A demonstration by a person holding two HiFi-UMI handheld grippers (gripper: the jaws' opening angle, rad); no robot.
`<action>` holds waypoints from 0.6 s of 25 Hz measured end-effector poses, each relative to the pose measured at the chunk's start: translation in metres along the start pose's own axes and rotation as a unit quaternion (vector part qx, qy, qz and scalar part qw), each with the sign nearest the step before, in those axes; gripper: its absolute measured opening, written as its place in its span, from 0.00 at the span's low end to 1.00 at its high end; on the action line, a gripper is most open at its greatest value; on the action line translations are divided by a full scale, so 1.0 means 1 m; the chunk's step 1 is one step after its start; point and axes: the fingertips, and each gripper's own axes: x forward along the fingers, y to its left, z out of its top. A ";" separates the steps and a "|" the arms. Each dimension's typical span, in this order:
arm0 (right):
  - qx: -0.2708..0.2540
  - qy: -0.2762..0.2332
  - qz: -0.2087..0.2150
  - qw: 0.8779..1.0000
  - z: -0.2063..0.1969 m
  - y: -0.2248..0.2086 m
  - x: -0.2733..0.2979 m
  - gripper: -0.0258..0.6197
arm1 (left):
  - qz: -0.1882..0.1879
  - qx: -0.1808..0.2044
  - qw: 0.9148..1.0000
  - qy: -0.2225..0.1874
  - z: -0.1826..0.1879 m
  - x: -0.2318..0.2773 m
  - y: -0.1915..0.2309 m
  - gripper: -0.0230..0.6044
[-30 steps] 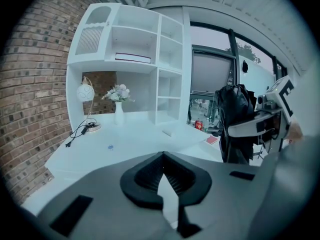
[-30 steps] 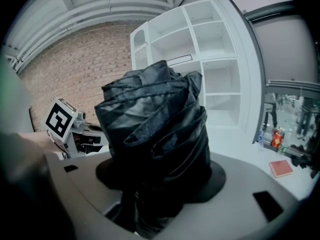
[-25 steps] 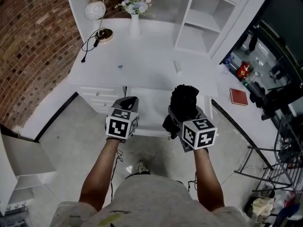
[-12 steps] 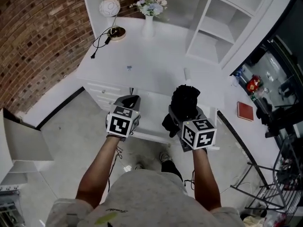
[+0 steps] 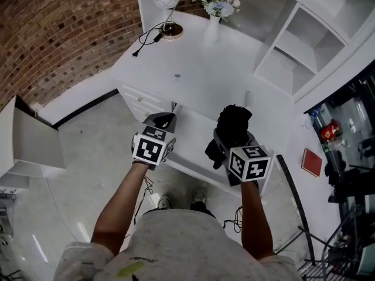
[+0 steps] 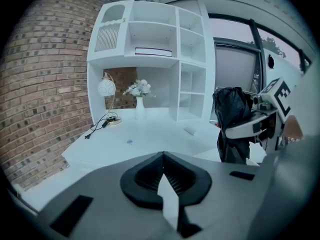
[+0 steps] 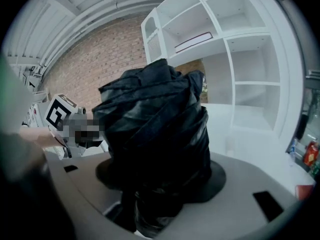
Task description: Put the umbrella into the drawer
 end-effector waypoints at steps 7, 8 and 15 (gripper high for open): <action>-0.022 0.035 0.027 0.999 -0.015 -0.001 0.009 0.44 | 0.024 -0.018 1.000 0.005 -0.017 -0.005 0.002 0.03; -0.025 0.040 0.031 0.998 -0.017 0.000 0.010 0.44 | 0.026 -0.022 0.999 0.005 -0.019 -0.006 0.003 0.03; -0.043 0.078 0.050 0.995 -0.033 0.008 0.018 0.44 | 0.035 -0.036 0.999 0.006 -0.031 -0.012 0.007 0.03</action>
